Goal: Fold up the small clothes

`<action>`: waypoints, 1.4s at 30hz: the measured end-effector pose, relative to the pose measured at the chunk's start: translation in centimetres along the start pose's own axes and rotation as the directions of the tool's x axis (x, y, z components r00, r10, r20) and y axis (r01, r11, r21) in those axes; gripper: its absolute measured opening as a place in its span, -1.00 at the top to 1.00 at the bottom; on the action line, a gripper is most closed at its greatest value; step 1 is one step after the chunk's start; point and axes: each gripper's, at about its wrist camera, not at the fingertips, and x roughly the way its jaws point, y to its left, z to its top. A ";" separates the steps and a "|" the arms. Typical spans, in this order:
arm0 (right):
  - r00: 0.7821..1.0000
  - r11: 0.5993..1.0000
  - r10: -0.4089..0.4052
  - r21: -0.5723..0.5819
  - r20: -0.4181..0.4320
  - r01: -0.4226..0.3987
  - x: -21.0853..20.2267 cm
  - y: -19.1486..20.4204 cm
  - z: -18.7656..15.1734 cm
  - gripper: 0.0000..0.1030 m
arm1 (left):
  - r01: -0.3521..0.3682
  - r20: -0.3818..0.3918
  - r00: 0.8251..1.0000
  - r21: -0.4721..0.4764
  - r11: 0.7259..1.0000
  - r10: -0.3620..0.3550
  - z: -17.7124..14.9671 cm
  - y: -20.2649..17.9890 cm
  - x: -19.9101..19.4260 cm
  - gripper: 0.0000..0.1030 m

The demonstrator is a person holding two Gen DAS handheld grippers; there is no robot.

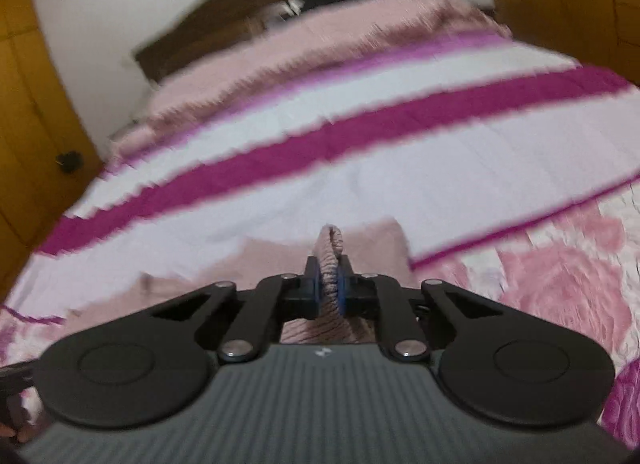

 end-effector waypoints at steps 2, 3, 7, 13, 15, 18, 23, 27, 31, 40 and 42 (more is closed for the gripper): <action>0.998 0.999 -0.048 -0.007 -0.050 0.047 1.9 -0.6 -1.1 0.77 | -0.018 0.008 1.000 0.015 1.000 0.018 -0.1 -0.3 0.3 -0.29; 0.995 0.997 -0.075 -0.014 -0.072 0.074 2.8 -0.9 -1.8 0.77 | -0.024 0.010 1.000 0.022 0.999 0.024 -0.1 -0.4 0.4 -0.31; 0.995 0.995 -0.092 -0.050 -0.049 0.089 3.5 -0.9 -3.4 0.78 | -0.034 0.018 0.999 0.052 0.998 0.033 -0.1 -0.5 0.7 -0.37; 0.994 0.995 -0.095 -0.040 -0.046 0.094 1.7 -0.6 -2.7 0.52 | -0.018 0.003 1.000 0.031 0.999 0.018 0.3 0.2 -0.3 -0.38; 0.994 0.993 -0.101 -0.060 -0.031 0.099 0.7 -0.2 -2.5 0.23 | -0.012 0.000 1.000 0.030 0.999 0.012 0.3 0.5 -1.2 -0.38; 0.997 0.992 -0.074 -0.106 -0.004 0.073 -1.8 0.2 -2.6 0.07 | -0.008 0.003 1.000 0.042 0.999 0.008 0.1 0.8 -3.0 -0.38; 0.999 0.995 0.012 -0.102 -0.037 -0.016 -5.3 0.7 -2.8 0.07 | 0.009 0.004 1.000 0.072 0.997 -0.009 -0.6 0.7 -6.5 -0.38; 0.995 0.986 0.077 -0.144 -0.071 -0.086 -8.0 1.6 -3.8 0.07 | 0.031 -0.004 1.000 0.140 0.990 -0.031 -1.6 0.0 -9.3 -0.38; 0.987 0.973 0.123 -0.182 -0.103 -0.140 -10.3 2.5 -5.1 0.07 | 0.066 -0.042 0.997 0.194 0.979 -0.059 -2.9 -0.5 -11.5 -0.38; 0.966 0.939 0.179 -0.261 -0.187 -0.224 -14.0 4.2 -8.4 0.07 | 0.117 -0.078 0.992 0.270 0.956 -0.100 -6.4 -1.9 -16.4 -0.39; 0.961 0.931 0.184 -0.277 -0.208 -0.239 -14.7 4.6 -9.3 0.07 | 0.131 -0.091 0.990 0.284 0.950 -0.109 -7.3 -2.3 -17.1 -0.40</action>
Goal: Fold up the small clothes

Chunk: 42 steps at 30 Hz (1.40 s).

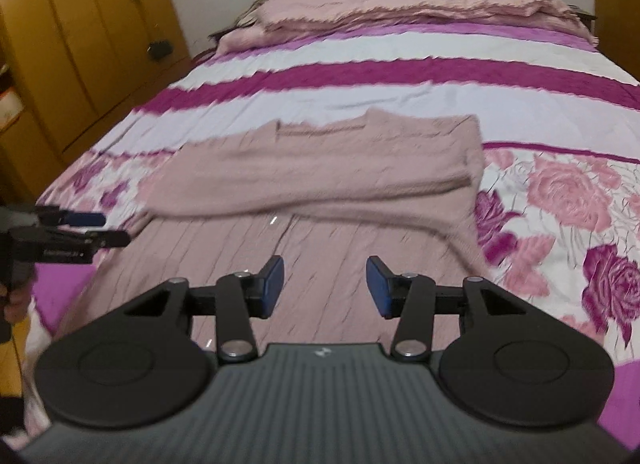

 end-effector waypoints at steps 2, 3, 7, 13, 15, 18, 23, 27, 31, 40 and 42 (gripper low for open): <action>1.000 0.999 0.021 -0.030 -0.021 -0.022 -0.3 0.9 -0.9 0.07 | 0.008 -0.011 1.000 0.023 1.000 -0.008 -0.9 -0.9 -0.6 -0.41; 0.999 0.998 0.029 -0.053 -0.034 -0.031 -0.5 1.5 -1.4 0.07 | 0.010 -0.015 1.000 0.036 0.999 -0.009 -1.3 -1.2 -0.8 -0.42; 0.996 0.985 0.034 -0.167 -0.080 -0.047 -1.2 3.7 -3.3 0.07 | 0.019 -0.031 0.999 0.094 0.995 -0.016 -3.1 -2.7 -1.9 -0.49; 0.993 0.952 0.022 -0.302 -0.119 -0.057 -2.5 6.5 -5.9 0.07 | 0.065 -0.055 0.997 0.140 0.988 -0.058 -5.8 -4.2 -3.4 -0.55; 0.991 0.946 0.031 -0.317 -0.132 -0.072 -2.8 6.9 -6.7 0.07 | 0.073 -0.059 0.996 0.148 0.986 -0.065 -6.6 -4.5 -4.1 -0.58; 0.988 0.936 0.022 -0.344 -0.150 -0.073 -3.1 7.5 -7.9 0.07 | 0.074 -0.069 0.996 0.160 0.984 -0.064 -7.8 -4.8 -4.9 -0.62; 0.983 0.921 0.000 -0.383 -0.183 -0.072 -3.8 7.9 -9.5 0.07 | 0.118 -0.096 0.990 0.185 0.976 -0.101 -9.6 -4.7 -6.5 -0.63; 0.975 0.909 -0.015 -0.409 -0.222 -0.079 -4.2 7.9 -10.3 0.07 | 0.135 -0.123 0.987 0.251 0.958 -0.107 -10.9 -4.8 -7.1 -0.64; 0.968 0.887 -0.047 -0.455 -0.246 -0.073 -4.1 8.1 -11.0 0.07 | 0.124 -0.177 0.981 0.296 0.947 -0.073 -12.2 -5.0 -6.2 -0.66; 0.969 0.836 -0.170 -0.546 -0.177 0.047 -2.0 8.8 -11.5 -0.06 | 0.033 -0.122 0.992 0.316 0.948 0.006 -12.2 -5.7 -3.5 -0.76; 0.970 0.828 -0.177 -0.558 -0.169 0.054 -1.5 8.8 -11.6 -0.06 | 0.005 -0.103 0.994 0.335 0.942 0.031 -12.1 -6.1 -3.2 -0.76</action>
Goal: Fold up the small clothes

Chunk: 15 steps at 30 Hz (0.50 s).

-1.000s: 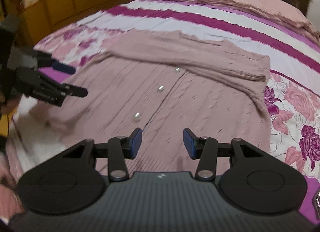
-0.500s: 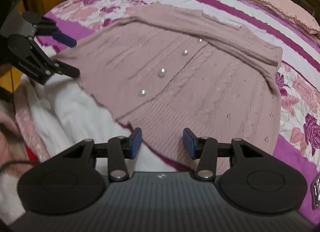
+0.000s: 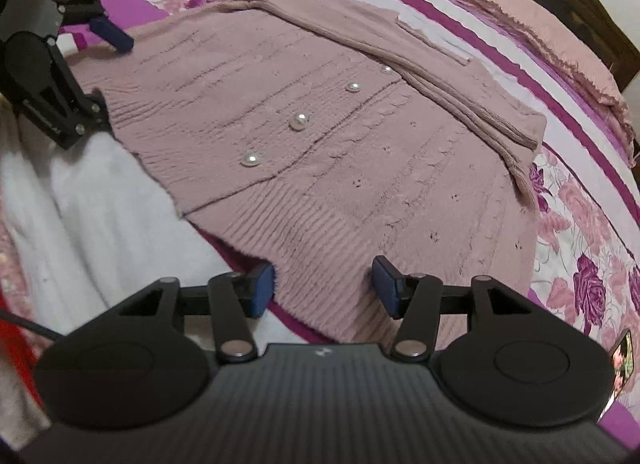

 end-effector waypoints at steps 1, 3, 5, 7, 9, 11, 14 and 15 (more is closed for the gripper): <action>1.000 1.000 -0.007 -0.010 0.003 0.007 0.1 0.1 -0.1 -0.06 | -0.021 0.007 1.000 0.006 1.000 0.021 0.0 -0.1 0.1 -0.76; 1.000 1.000 -0.011 -0.014 0.011 0.012 -0.1 -0.2 -0.3 -0.07 | -0.048 0.020 0.999 0.004 0.999 0.048 0.0 0.1 0.2 -0.76; 1.000 1.000 -0.020 0.002 0.015 0.020 -0.3 -0.7 -0.7 -0.09 | -0.069 0.029 0.997 -0.011 0.998 0.069 -0.1 0.4 0.2 -0.77; 0.999 0.999 -0.038 0.028 0.011 0.038 -0.4 -1.4 -1.0 -0.11 | -0.083 0.040 0.996 -0.025 0.996 0.084 -0.1 0.8 0.4 -0.76; 0.999 0.998 -0.046 0.040 0.007 0.046 -0.4 -1.8 -1.1 -0.12 | -0.084 0.053 0.995 -0.037 0.996 0.086 0.0 0.9 0.5 -0.75; 0.999 0.998 -0.039 0.039 -0.002 0.039 -0.5 -1.7 -1.1 -0.13 | -0.083 0.064 0.994 -0.038 0.996 0.085 0.1 0.8 0.5 -0.74; 1.000 0.999 -0.013 -0.051 -0.017 0.012 -0.8 -0.5 -1.1 -0.12 | -0.086 0.076 0.993 -0.034 0.996 0.089 0.1 0.6 0.5 -0.72; 1.000 0.997 -0.010 -0.080 -0.014 0.009 -1.0 -0.1 -1.1 -0.12 | -0.085 0.080 0.993 -0.036 0.996 0.088 0.1 0.6 0.5 -0.70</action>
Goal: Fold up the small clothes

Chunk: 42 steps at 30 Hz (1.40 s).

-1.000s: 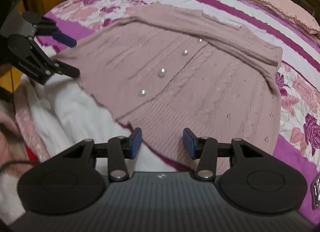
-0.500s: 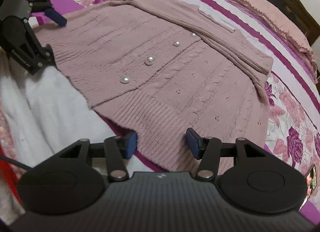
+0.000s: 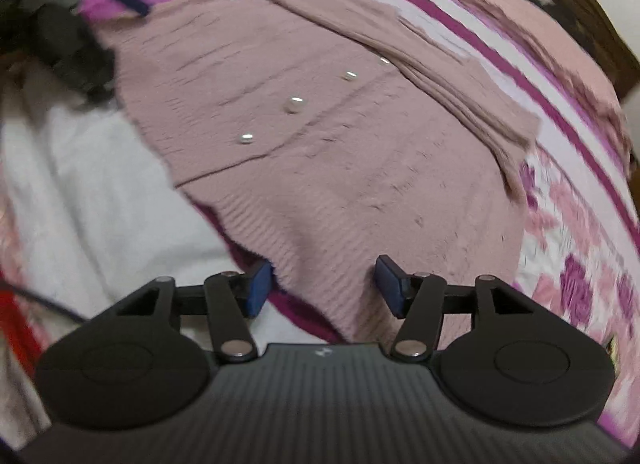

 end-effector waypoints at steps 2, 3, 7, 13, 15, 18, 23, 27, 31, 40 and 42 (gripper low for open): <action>1.000 0.999 0.022 -0.036 0.001 -0.022 -0.5 0.4 0.1 -0.12 | 0.001 0.011 1.000 -0.008 1.000 -0.001 0.1 0.1 -0.1 -0.68; 0.999 0.998 0.032 -0.046 -0.002 -0.032 -0.7 0.4 0.1 -0.12 | -0.002 0.016 1.000 -0.014 1.000 0.003 0.1 0.2 -0.1 -0.67; 0.999 0.994 0.043 -0.103 -0.021 -0.045 -1.3 0.5 -0.4 -0.13 | -0.002 0.028 1.000 -0.031 1.000 0.003 0.3 0.4 -0.4 -0.67; 0.999 0.985 -0.049 -0.163 0.006 0.050 0.5 1.2 -0.5 -0.21 | -0.001 0.017 1.000 -0.042 0.999 0.002 0.2 0.1 0.1 -0.66; 0.996 0.986 -0.078 -0.147 0.033 0.082 1.2 1.1 0.0 -0.21 | -0.002 0.020 1.000 -0.044 0.999 0.003 0.1 0.1 0.0 -0.62; 0.992 0.987 -0.111 -0.111 0.060 0.117 1.8 0.8 0.7 -0.19 | -0.001 0.029 1.000 -0.052 0.999 0.002 0.1 0.2 -0.1 -0.49; 0.986 0.986 -0.141 -0.076 0.093 0.148 1.3 0.3 0.0 0.04 | 0.031 0.038 0.999 -0.070 0.997 -0.029 0.0 0.5 -0.2 0.17; 0.983 0.987 -0.158 0.013 0.092 0.158 0.6 -0.5 -1.3 0.72 | 0.084 0.060 0.995 -0.094 0.992 -0.078 -0.1 0.7 -0.6 0.72; 0.972 0.981 -0.183 0.091 0.146 0.171 -0.2 -1.3 -1.2 0.75 | 0.098 0.101 0.991 -0.121 0.988 -0.086 0.8 1.0 -1.3 0.84; 0.915 0.944 -0.279 0.258 0.292 0.205 -1.8 -5.2 1.9 0.77 | 0.071 0.220 0.975 -0.176 0.982 -0.031 4.9 3.6 -3.8 0.86; 0.895 0.932 -0.315 0.284 0.317 0.227 -1.9 -5.9 2.7 0.77 | 0.054 0.233 0.972 -0.194 0.980 -0.008 6.0 4.2 -3.7 0.86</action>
